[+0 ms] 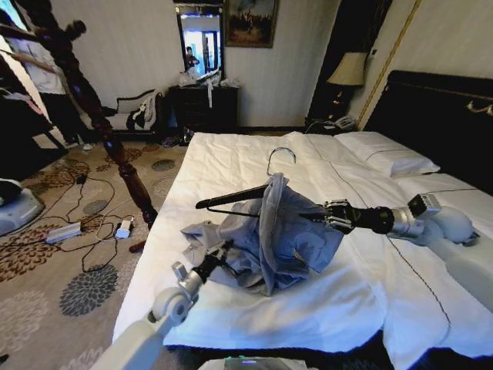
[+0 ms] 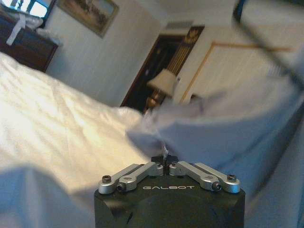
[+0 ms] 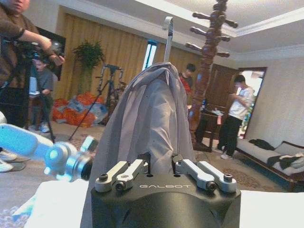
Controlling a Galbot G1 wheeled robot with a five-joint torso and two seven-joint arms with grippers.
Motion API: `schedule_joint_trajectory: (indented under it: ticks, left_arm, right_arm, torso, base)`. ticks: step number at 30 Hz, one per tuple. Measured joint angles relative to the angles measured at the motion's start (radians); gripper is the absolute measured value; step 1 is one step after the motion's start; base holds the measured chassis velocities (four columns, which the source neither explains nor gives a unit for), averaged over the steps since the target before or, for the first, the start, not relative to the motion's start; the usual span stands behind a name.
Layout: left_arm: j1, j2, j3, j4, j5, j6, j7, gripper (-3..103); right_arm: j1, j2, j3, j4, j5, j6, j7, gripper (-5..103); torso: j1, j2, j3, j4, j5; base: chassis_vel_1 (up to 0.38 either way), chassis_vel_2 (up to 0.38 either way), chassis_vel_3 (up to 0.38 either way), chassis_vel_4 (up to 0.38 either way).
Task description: Pick up the clothes from the bed and hang them on the clothes hanger.
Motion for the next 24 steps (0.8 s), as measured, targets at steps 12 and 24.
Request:
schedule_joint_trajectory:
  ticks: [12, 24]
  left_arm:
    - [-0.095, 0.113, -0.181, -0.075, -0.228, 0.058, 0.002, 0]
    - [-0.255, 0.170, -0.201, -0.022, -0.339, 0.080, -0.002, 0]
  right_arm:
    - [-0.005, -0.008, 0.006, 0.001, 0.064, -0.005, 0.039, 18]
    - [-0.009, -0.001, 0.003, -0.002, 0.041, 0.025, 0.014, 18]
  torso:
    - [0.000, 0.000, 0.000, 0.0001, 0.0000]
    - [0.000, 0.000, 0.000, 0.0001, 0.0001]
  base:
    - [0.000, 0.000, 0.000, 0.000]
    - [0.000, 0.000, 0.000, 0.000]
